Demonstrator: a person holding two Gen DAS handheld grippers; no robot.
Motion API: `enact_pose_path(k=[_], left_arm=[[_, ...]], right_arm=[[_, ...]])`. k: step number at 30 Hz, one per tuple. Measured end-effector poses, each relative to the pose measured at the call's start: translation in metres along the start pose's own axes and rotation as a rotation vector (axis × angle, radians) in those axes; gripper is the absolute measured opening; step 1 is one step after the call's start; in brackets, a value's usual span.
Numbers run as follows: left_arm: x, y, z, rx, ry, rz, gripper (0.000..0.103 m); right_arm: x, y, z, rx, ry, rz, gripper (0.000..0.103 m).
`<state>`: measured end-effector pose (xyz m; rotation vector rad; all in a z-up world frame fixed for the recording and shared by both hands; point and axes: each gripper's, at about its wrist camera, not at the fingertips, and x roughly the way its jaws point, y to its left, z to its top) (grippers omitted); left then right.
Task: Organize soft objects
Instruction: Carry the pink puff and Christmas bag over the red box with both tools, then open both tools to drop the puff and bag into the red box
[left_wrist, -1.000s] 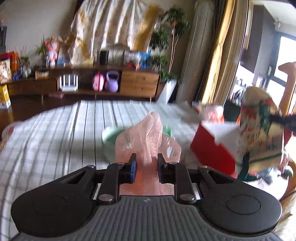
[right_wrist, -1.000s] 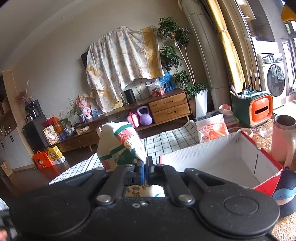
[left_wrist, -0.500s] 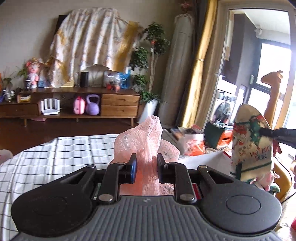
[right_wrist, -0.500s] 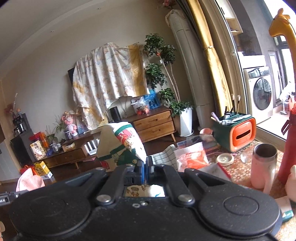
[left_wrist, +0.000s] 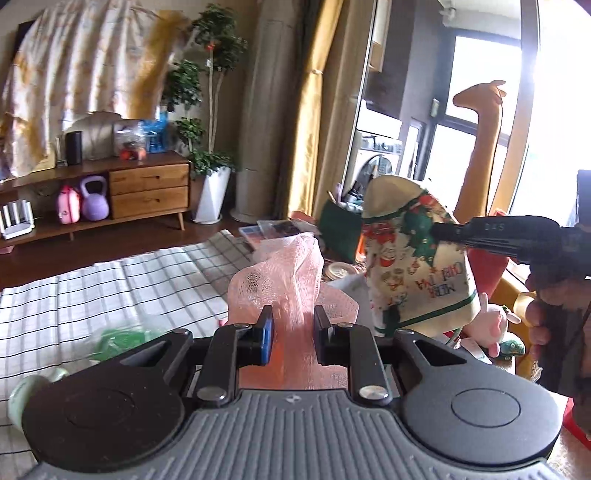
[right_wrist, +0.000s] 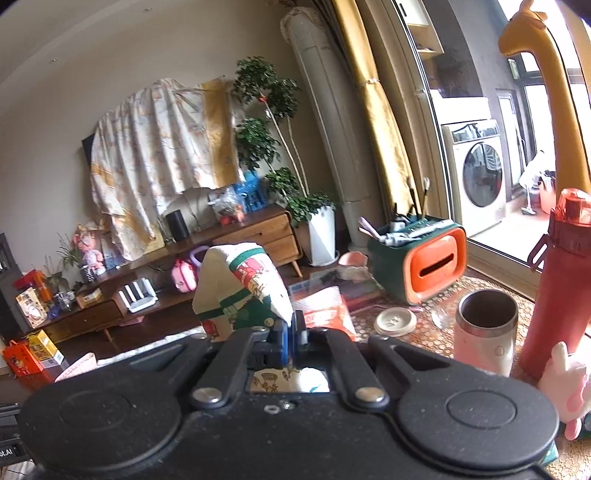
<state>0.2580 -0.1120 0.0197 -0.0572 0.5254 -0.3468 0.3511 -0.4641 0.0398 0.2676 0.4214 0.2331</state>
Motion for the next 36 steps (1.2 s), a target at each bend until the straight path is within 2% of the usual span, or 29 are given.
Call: enact_pose_path(k=[5,12,18,23,30,36], left_arm=[[0.045,-0.019,-0.005,0.030,0.053,-0.015,0.021],[0.095,-0.033,-0.017,0.052,0.140,-0.021,0.021],[0.128,-0.043,-0.029,0.076,0.211,-0.019,0.021],[0.142,-0.046,-0.043,0.074,0.262,-0.015,0.021],[0.139,-0.041,-0.050,0.043,0.283,-0.019,0.021],[0.129,-0.041,-0.047,0.021,0.274,-0.034,0.021]], right_arm=[[0.028,-0.024,-0.015,0.033,0.071,-0.024,0.001],[0.065,-0.040,-0.050,0.053,0.227,-0.023,0.001],[0.079,-0.039,-0.063,0.035,0.284,-0.007,0.002],[0.093,-0.042,-0.072,0.002,0.330,-0.034,0.003],[0.103,-0.044,-0.086,-0.048,0.375,-0.111,0.017],[0.087,-0.037,-0.085,-0.128,0.353,-0.145,0.032]])
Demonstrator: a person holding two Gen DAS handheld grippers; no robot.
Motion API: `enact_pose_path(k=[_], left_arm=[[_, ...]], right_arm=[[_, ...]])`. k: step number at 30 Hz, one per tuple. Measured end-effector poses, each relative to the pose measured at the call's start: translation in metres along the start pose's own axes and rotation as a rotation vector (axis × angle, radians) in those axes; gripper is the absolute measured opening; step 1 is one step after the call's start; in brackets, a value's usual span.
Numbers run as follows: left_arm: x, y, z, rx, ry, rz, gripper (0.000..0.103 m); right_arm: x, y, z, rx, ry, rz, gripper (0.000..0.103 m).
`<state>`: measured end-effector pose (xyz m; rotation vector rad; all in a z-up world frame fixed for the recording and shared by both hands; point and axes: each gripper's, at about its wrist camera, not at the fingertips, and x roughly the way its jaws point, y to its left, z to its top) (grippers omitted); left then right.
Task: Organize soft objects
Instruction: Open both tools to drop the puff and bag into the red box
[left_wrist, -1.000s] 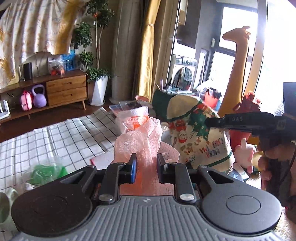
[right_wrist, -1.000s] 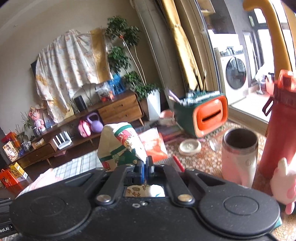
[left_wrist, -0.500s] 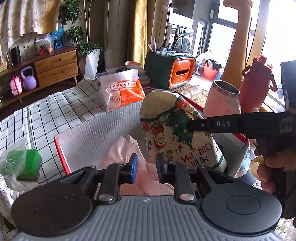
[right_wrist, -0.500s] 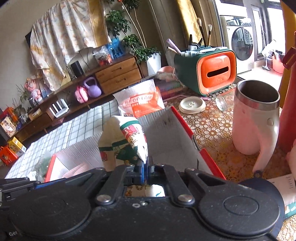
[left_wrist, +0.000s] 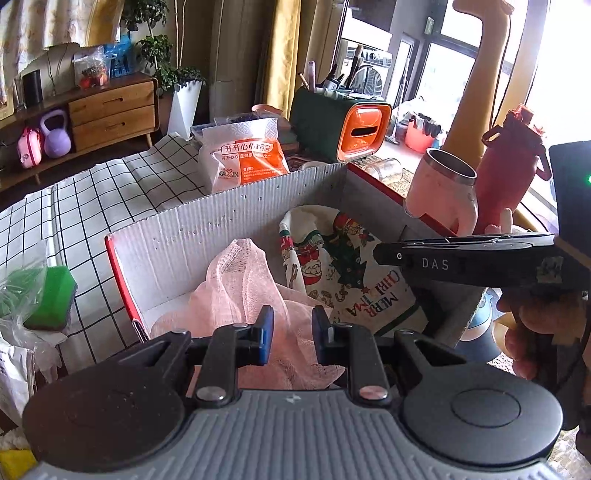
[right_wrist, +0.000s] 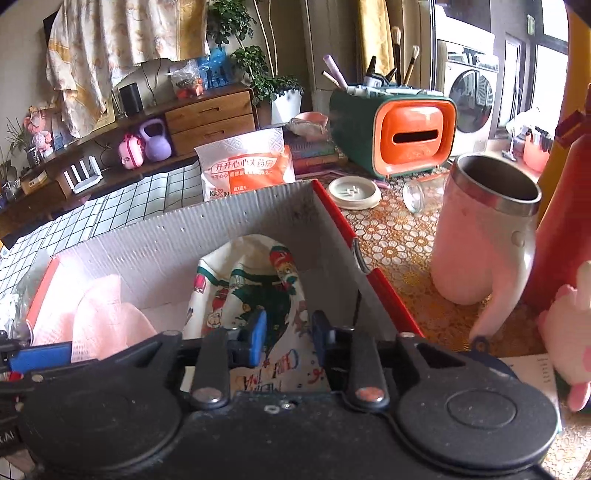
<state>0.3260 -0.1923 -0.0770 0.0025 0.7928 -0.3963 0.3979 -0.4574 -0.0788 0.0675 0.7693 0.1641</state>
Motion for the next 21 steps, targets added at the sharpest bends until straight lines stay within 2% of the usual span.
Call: enact_pose_path(k=[9,21], left_arm=[[-0.026,-0.003,-0.002,-0.018,-0.017,0.017,0.021],[-0.070,0.004,-0.011,-0.053,-0.061,0.018,0.023]], right_arm=[[-0.036,0.007,-0.005,-0.025,-0.027,0.076,0.054],[-0.088,0.034,-0.019,-0.044,-0.078,0.164,0.065]])
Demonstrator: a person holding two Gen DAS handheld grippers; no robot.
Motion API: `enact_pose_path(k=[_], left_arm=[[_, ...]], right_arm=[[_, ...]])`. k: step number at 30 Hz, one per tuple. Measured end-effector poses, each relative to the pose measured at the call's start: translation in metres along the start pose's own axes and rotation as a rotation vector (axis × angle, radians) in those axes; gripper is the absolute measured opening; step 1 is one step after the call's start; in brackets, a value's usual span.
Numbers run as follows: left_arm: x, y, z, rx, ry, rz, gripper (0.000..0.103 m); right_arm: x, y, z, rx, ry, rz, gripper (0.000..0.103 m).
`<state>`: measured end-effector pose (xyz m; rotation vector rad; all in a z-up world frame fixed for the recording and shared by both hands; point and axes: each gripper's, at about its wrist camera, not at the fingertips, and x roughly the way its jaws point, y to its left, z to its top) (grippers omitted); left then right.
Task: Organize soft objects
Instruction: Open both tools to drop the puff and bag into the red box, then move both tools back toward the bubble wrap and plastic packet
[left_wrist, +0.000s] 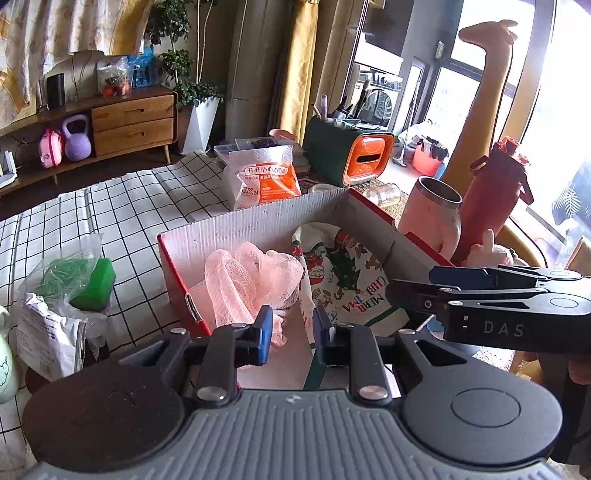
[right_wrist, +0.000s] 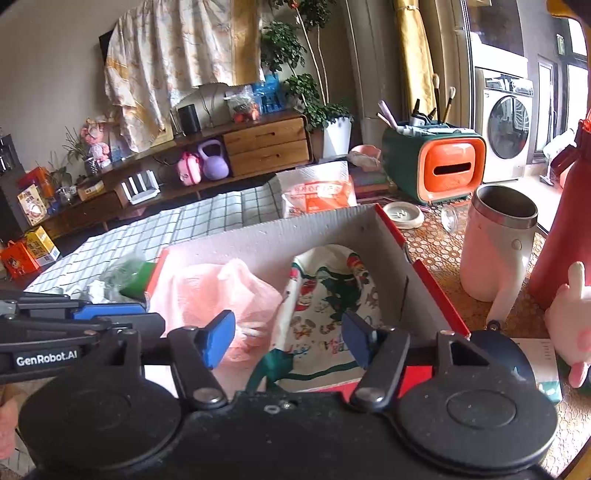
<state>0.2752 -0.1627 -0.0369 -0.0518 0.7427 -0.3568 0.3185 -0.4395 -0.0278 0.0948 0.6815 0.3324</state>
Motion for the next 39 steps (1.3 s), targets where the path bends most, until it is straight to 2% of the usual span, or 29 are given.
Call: enact_pose_path(k=[2,4,5,6,8,15,18,24,26,29,32,39], left_arm=[[-0.009,0.003,-0.002,0.000,-0.011,-0.002,0.023],[-0.020,0.004,-0.005,0.010,-0.026,0.006,0.029],[-0.025,0.005,-0.006,0.011,-0.033,0.008,0.036],[-0.030,0.007,-0.008,0.011,-0.042,0.006,0.055],[-0.044,0.011,-0.012,0.005,-0.068,-0.002,0.073],[-0.091,0.031,-0.028,0.005,-0.104,0.015,0.073],[-0.113,0.044,-0.036,-0.003,-0.116,0.036,0.076],[-0.149,0.076,-0.052,-0.029,-0.124,0.082,0.077],[-0.160,0.087,-0.057,-0.038,-0.126,0.098,0.077],[-0.176,0.104,-0.062,-0.049,-0.132,0.123,0.083],[-0.190,0.119,-0.071,-0.055,-0.133,0.150,0.084],[-0.208,0.150,-0.097,-0.046,-0.108,0.207,0.090]], right_arm=[[-0.007,0.005,-0.001,-0.001,-0.009,0.015,0.067],[-0.014,0.012,-0.003,-0.006,-0.019,0.023,0.069],[-0.018,0.016,-0.005,-0.013,-0.024,0.031,0.070],[-0.021,0.019,-0.005,-0.018,-0.027,0.037,0.072],[-0.028,0.028,-0.007,-0.029,-0.036,0.052,0.075],[-0.051,0.058,-0.009,-0.049,-0.076,0.103,0.089],[-0.059,0.072,-0.011,-0.066,-0.090,0.124,0.093],[-0.069,0.106,-0.017,-0.103,-0.091,0.179,0.098],[-0.071,0.119,-0.019,-0.114,-0.090,0.194,0.100],[-0.074,0.135,-0.024,-0.131,-0.092,0.213,0.101],[-0.074,0.150,-0.029,-0.145,-0.086,0.232,0.101],[-0.063,0.177,-0.044,-0.153,-0.054,0.259,0.102]])
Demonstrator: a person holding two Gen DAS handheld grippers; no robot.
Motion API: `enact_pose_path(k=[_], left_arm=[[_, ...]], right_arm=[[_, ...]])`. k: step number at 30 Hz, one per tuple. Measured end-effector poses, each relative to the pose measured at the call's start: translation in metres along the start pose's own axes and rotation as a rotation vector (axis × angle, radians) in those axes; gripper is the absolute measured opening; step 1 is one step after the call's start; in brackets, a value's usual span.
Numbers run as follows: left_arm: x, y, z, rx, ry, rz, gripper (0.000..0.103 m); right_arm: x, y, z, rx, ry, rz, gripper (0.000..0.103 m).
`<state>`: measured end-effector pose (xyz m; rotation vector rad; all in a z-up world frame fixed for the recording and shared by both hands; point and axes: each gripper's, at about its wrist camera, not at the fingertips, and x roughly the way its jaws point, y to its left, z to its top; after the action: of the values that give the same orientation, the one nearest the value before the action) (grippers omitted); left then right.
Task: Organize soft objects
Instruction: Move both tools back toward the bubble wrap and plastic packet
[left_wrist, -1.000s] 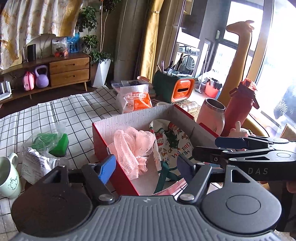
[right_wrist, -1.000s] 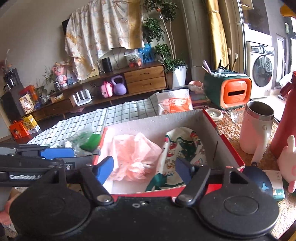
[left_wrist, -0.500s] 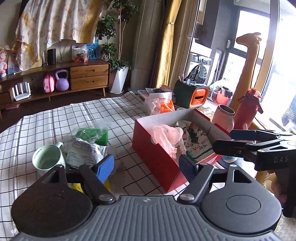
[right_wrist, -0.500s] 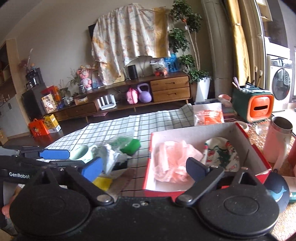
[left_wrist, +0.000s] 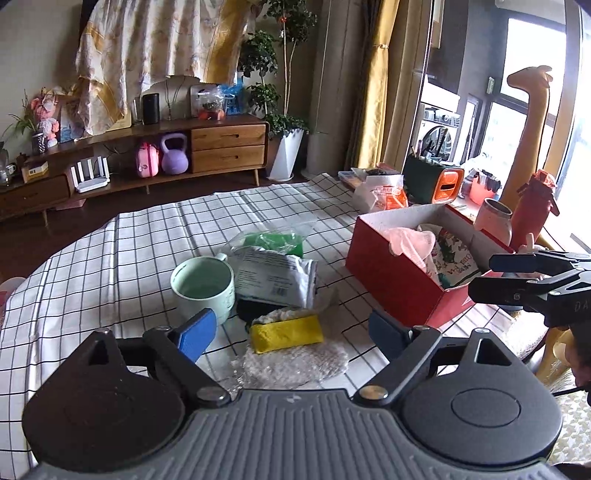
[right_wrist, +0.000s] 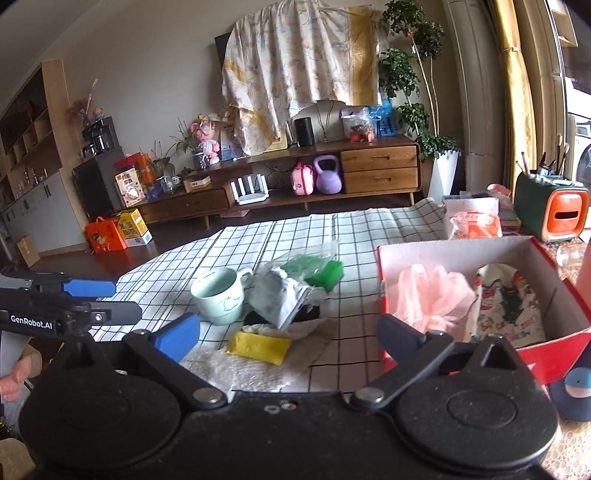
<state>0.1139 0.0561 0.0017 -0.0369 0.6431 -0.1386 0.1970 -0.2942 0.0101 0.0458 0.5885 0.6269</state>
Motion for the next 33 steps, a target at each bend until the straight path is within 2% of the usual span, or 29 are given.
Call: enact_pose_path(k=[2,5,12,22,33], left_arm=[[-0.001,0.010,-0.007,-0.006,0.009,0.007,0.092],[-0.001,0.024,-0.016,-0.026,0.008,0.019,0.103],[0.008,0.048,-0.037,-0.102,0.003,0.047,0.103],[0.044,0.061,-0.072,-0.178,0.089,0.027,0.103],[0.082,0.061,-0.091,-0.191,0.146,0.063,0.103]], right_arm=[[0.007,0.006,-0.005,0.001,0.012,0.003,0.102],[0.019,0.013,-0.010,0.001,0.031,0.007,0.102],[0.041,0.026,-0.013,-0.013,0.062,0.000,0.102],[0.085,0.032,-0.017,-0.019,0.134,-0.017,0.102],[0.134,0.041,0.004,-0.163,0.189,0.019,0.101]])
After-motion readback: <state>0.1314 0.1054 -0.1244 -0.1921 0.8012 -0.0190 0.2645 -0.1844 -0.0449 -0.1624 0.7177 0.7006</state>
